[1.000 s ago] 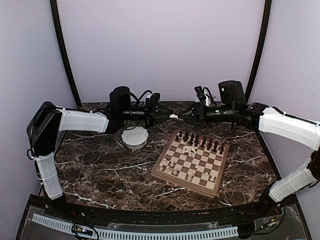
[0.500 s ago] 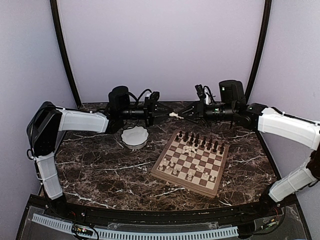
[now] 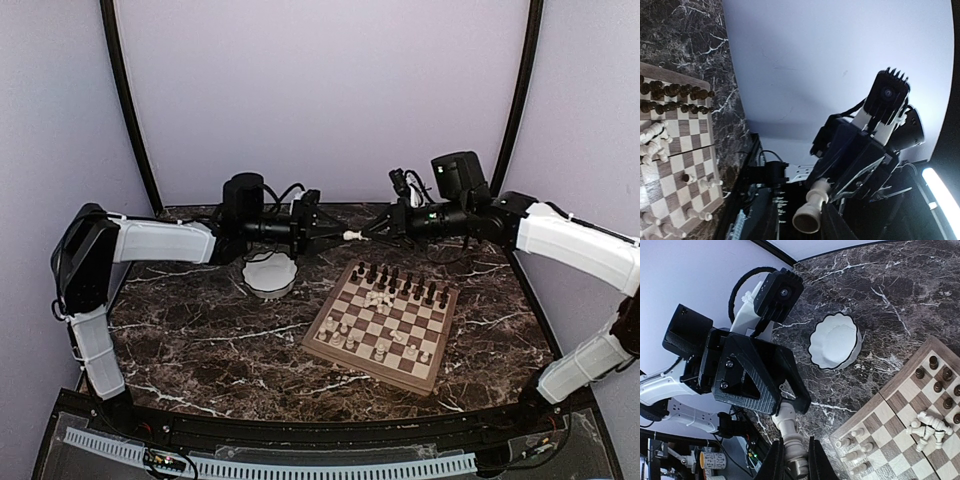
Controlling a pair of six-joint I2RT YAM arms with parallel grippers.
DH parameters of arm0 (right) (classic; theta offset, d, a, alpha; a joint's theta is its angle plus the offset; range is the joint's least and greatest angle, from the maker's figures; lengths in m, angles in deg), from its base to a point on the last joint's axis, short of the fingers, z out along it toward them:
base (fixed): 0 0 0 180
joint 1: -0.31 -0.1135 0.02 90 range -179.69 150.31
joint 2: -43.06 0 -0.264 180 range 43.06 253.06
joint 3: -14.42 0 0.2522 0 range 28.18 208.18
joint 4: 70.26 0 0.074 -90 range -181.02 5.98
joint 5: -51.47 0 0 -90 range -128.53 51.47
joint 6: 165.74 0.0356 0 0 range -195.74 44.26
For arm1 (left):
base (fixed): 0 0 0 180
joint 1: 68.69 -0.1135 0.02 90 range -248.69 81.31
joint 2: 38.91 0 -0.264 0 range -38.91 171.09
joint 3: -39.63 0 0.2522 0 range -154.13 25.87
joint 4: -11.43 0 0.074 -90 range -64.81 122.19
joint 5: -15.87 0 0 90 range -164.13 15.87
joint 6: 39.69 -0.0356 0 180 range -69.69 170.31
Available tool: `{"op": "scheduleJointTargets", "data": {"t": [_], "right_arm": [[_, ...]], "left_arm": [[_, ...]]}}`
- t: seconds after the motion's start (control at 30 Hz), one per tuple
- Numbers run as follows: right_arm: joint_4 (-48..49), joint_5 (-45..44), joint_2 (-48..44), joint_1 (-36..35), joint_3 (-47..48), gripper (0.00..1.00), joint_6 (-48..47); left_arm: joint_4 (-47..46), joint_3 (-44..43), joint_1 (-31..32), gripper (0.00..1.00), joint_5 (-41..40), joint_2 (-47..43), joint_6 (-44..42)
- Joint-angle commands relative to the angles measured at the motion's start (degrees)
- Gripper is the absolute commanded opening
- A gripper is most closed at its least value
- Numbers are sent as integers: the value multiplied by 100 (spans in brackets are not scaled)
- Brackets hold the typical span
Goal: Set up the chess pieces on the board
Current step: Pass from the left arm to the right, then place the queen at d1.
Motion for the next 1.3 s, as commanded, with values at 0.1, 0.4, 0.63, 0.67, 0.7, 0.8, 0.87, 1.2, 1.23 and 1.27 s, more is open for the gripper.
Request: {"op": "scheduleJointTargets", "data": {"t": [0.1, 0.4, 0.63, 0.67, 0.7, 0.8, 0.87, 1.2, 1.23, 1.27], "right_arm": [[-2515, -877, 135, -178, 1077, 4, -1158], [-4763, -1935, 1056, -1022, 2223, 2, -1869], [-5893, -2608, 2205, -1691, 3142, 0, -2313], [-5997, -2675, 2338, -1752, 3248, 0, -2359], [-6081, -2722, 2457, -1817, 3326, 0, -2415], [-6306, -2883, 2763, -1980, 3513, 0, -2566], [-6395, -2954, 2916, -2071, 3581, 0, -2647], [-6323, -2980, 3213, -2267, 3431, 0, -2844], [-6298, -2979, 3231, -2280, 3401, 0, -2849], [-6278, -2973, 3260, -2298, 3381, 0, -2862]], "left_arm": [[4336, -889, -207, 37, -1092, -693, -3069], [5332, -295, -355, 38, -1882, -1264, -3546], [5394, -98, -409, 38, -1961, -1397, -3588], [5411, -114, -412, 38, -1961, -1407, -3605], [5452, -123, -426, 38, -1970, -1411, -3633], [5510, -135, -456, 38, -1979, -1425, -3668], [5548, -117, -474, 38, -1996, -1449, -3688], [5628, -17, -554, 38, -1998, -1516, -3724], [5629, -17, -555, 38, -1989, -1512, -3720], [5630, -17, -556, 38, -1981, -1507, -3715]]}}
